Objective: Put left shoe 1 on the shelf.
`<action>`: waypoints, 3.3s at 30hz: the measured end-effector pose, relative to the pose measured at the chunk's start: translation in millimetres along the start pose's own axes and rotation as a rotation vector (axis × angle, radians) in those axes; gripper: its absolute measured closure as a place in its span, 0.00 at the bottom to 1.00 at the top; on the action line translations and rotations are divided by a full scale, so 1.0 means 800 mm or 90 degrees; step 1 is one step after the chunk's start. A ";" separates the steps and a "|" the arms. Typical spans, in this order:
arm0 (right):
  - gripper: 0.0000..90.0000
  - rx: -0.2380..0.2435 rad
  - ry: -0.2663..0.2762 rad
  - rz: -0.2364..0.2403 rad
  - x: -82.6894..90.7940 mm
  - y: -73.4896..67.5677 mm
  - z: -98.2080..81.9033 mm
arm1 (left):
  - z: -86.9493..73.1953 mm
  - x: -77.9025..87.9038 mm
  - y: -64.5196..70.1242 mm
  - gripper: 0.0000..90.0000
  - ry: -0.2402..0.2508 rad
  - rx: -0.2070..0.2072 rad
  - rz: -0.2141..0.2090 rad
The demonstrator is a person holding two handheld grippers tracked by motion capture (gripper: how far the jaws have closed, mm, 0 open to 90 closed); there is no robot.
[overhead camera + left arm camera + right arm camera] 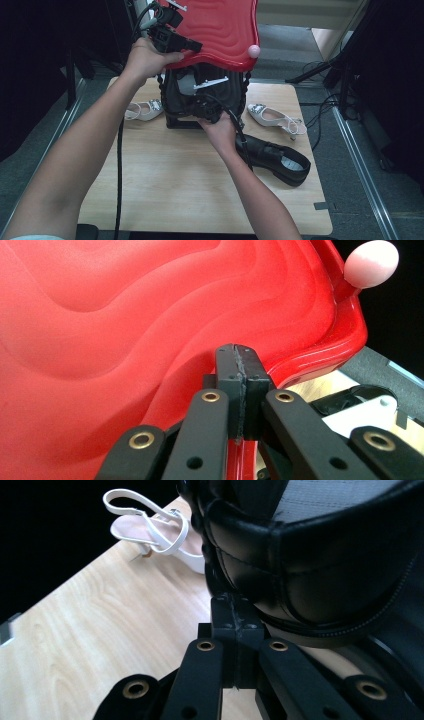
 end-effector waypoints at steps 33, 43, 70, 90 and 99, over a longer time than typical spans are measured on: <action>0.82 -0.045 -0.001 0.090 0.030 -0.001 -0.047 | -0.018 0.041 0.032 0.71 0.017 0.009 -0.085; 0.64 -0.013 0.019 0.087 0.067 0.001 -0.064 | -0.076 0.048 0.037 0.59 -0.008 0.017 -0.079; 0.61 0.010 -0.032 0.081 0.125 0.021 -0.142 | -0.225 0.008 0.047 0.48 -0.017 0.049 -0.104; 0.61 0.036 -0.051 0.083 0.159 0.036 -0.192 | -0.329 -0.030 0.080 0.49 -0.045 0.082 -0.134; 0.62 0.012 -0.052 0.056 0.181 0.059 -0.208 | -0.341 -0.040 0.090 0.49 -0.062 0.072 -0.144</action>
Point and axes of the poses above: each handheld gripper's, and its own axes: x roughly backward along the jaws, z roughly out of its top, y roughly to its right, the point moved 5 cm from there along -x, roughly forward along the jaws, and after that the axes turned 3 degrees about -z, right-handed, at the moved point
